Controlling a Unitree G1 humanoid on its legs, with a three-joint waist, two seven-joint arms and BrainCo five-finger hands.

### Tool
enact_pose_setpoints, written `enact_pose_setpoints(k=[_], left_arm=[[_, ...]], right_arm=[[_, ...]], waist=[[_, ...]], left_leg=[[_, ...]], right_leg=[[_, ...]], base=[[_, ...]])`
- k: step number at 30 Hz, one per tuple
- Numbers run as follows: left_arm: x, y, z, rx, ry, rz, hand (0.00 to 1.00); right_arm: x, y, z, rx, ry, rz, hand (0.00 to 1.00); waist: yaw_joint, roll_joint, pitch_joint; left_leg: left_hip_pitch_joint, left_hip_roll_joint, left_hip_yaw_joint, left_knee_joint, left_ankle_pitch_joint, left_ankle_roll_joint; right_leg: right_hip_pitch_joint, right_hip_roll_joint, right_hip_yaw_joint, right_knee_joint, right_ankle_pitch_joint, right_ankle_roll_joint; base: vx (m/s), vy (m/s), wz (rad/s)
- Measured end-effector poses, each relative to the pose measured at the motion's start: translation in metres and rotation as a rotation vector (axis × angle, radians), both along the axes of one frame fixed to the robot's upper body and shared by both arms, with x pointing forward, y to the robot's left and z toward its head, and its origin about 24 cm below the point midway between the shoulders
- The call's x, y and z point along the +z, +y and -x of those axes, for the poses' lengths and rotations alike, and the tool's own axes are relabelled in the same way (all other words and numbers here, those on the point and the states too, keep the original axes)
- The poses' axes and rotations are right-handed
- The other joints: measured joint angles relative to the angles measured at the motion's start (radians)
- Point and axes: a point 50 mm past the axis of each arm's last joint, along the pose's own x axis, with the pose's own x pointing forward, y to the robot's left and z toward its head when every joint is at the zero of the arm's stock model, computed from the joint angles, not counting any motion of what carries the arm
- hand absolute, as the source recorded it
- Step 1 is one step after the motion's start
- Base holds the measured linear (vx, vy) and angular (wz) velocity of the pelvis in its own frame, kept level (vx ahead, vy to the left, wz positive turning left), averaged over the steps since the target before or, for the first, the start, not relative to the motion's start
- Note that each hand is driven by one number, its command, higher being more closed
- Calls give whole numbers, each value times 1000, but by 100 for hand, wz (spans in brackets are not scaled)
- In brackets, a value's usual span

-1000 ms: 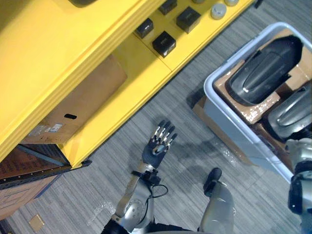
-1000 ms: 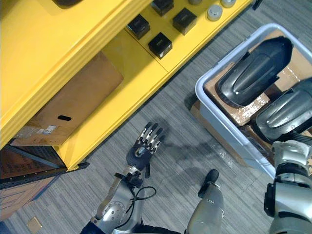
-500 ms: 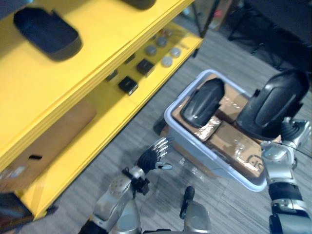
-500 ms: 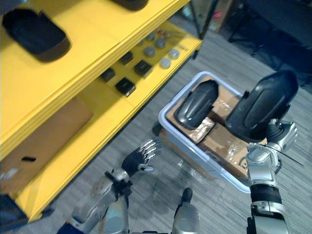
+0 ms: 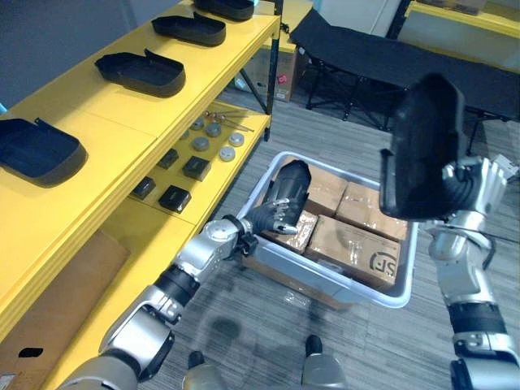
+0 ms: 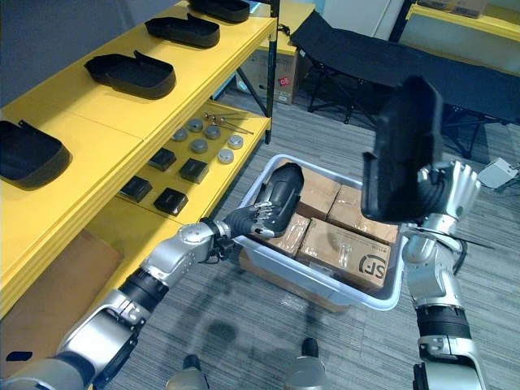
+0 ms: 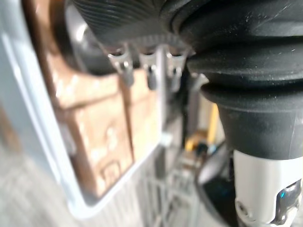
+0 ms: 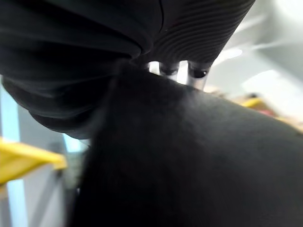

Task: Walk over and take plastic housings, then place them on the shelf

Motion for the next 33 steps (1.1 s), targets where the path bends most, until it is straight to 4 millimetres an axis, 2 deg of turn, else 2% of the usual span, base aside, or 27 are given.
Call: enact_pose_setpoints(k=[4, 8, 14, 18, 25, 29, 33], left_arm=[[-12, -20, 10, -17, 148, 98, 0], [-18, -39, 16, 23, 243, 175, 0], [-49, -41, 19, 191, 335, 84, 0], [-60, -42, 26, 245, 356, 91, 0], [-63, -42, 20, 441, 324, 104, 0], [-64, -39, 17, 497, 350, 139, 0], [-57, -48, 15, 524, 410, 278, 0]], right_arm=[[8, 24, 0, 142, -52, 72, 100], [0, 38, 0, 219, -35, 113, 100], [-26, 56, 5, 275, 35, 101, 100], [-38, 61, 9, 286, 68, 87, 100], [-50, 75, 12, 311, 68, 43, 100], [-61, 83, 17, 334, 90, 13, 100], [-72, 97, 24, 385, 114, -31, 100]], waist=[[-3, 2, -1], [-4, 2, -1], [-3, 3, -1], [-1, 4, -2], [5, 4, -2], [11, 3, -2], [20, 1, 0]], left_leg=[[0, -2, 10, -6, 2, 0], [3, -3, 12, -10, 2, 0], [18, -3, 28, -15, 2, 0], [17, -3, 27, -14, 2, 0], [15, -1, 26, -13, 1, -1], [15, 5, 29, -12, -1, -3], [10, 14, 35, -12, -2, -5]], right_leg=[[-11, 0, 11, 0, 1, -1], [-11, 0, 11, 0, 1, -1], [-11, 0, 30, 0, -1, -3], [-11, 0, 30, 0, -2, -3], [-12, 2, 30, 0, -4, -6], [-15, 8, 33, 0, -5, -8], [-28, 17, 39, 4, -7, -11]], base=[[24, 7, -6], [0, 0, 0], [-18, 3, -8], [-8, 2, 0], [0, 0, 0], [-1, -1, -3], [-4, -4, -4]])
